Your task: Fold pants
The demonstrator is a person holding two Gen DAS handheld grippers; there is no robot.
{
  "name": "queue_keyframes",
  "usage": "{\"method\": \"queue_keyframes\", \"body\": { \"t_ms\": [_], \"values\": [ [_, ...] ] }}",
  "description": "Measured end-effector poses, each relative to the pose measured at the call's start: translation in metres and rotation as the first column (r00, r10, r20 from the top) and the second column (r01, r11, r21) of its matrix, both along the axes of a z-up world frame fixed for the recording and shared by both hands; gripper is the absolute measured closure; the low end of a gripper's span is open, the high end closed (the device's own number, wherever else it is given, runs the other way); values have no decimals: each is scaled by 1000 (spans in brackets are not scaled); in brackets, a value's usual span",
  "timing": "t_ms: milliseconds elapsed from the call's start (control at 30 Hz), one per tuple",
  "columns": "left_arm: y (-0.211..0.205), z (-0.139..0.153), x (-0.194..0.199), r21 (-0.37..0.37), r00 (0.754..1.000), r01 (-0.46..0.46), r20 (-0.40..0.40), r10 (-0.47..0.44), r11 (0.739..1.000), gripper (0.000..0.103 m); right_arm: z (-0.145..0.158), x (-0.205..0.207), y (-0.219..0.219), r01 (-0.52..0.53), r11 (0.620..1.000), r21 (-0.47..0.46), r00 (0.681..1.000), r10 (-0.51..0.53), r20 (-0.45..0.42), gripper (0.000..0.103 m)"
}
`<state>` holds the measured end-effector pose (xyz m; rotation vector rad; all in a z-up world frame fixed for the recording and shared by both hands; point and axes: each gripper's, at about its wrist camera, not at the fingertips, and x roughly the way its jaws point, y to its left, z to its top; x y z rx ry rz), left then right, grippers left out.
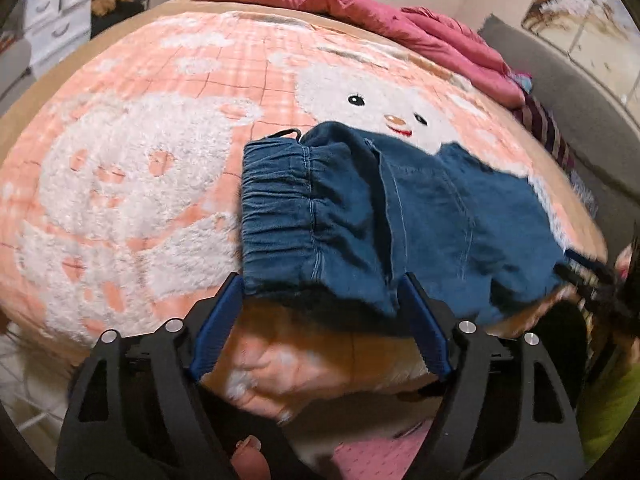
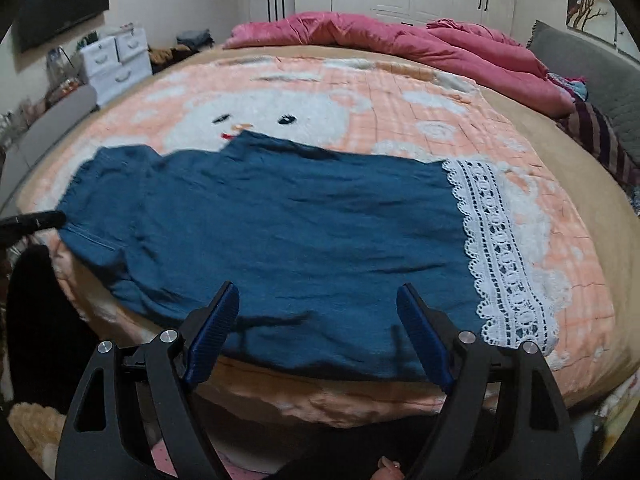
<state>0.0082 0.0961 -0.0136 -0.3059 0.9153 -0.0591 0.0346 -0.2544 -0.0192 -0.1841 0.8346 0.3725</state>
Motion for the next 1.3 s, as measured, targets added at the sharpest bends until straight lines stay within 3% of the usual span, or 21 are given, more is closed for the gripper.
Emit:
{"method": "queue_keyframes", "body": {
  "t_ms": [33, 67, 100, 200, 300, 433, 600, 733, 833, 933, 1033, 1167, 1300],
  "values": [
    [0, -1, 4, -1, 1000, -15, 9, 15, 1000, 33, -4, 3, -2, 9, 1000, 3, 1000, -9, -15, 23],
    [-1, -3, 8, 9, 1000, -28, 6, 28, 1000, 54, -7, 6, -4, 19, 1000, 5, 999, -19, -29, 23],
    [-2, -4, 11, 30, 999, -44, 0, 44, 999, 66, -10, 8, -5, 32, 999, -1, 999, -32, -41, 23],
    [4, 7, 13, 21, 999, -32, 26, 31, 999, 72, -17, 10, -10, 43, 999, -16, 996, -44, -74, 23],
    [16, 22, 3, 66, 997, -34, 68, 29, 997, 72, -13, 8, -10, 25, 1000, 11, 997, -24, -72, 23],
    [17, 1, 3, 82, 1000, 3, -13, -2, 997, 70, -25, 14, -3, 22, 999, -24, 993, -25, -113, 23],
    [15, -10, -1, 70, 999, 3, -35, -1, 998, 59, -43, 17, -5, 35, 998, -48, 983, -43, -176, 20],
    [23, 8, -15, 74, 999, -34, 12, 33, 997, 51, -32, 11, -18, 40, 999, 29, 987, -34, -159, 20],
    [17, 37, -27, 138, 995, -54, 85, 42, 989, 46, -10, 4, -44, 72, 990, 120, 994, -61, -92, 20],
    [-4, 61, -27, 154, 989, -11, 146, -11, 988, 42, 6, 3, -72, 141, 977, 157, 990, -135, -47, 20],
    [-41, 69, -11, 163, 979, 90, 169, -118, 983, 40, 10, 6, -86, 167, 972, 163, 986, -162, -44, 20],
    [-109, 50, 18, 206, 948, 270, 117, -297, 941, 40, 3, 14, -86, 142, 983, 120, 988, -134, -70, 20],
    [-139, 14, 31, 240, 943, 319, 18, -333, 917, 40, -20, 25, -85, 144, 989, 23, 982, -140, -127, 20]
  ]
}}
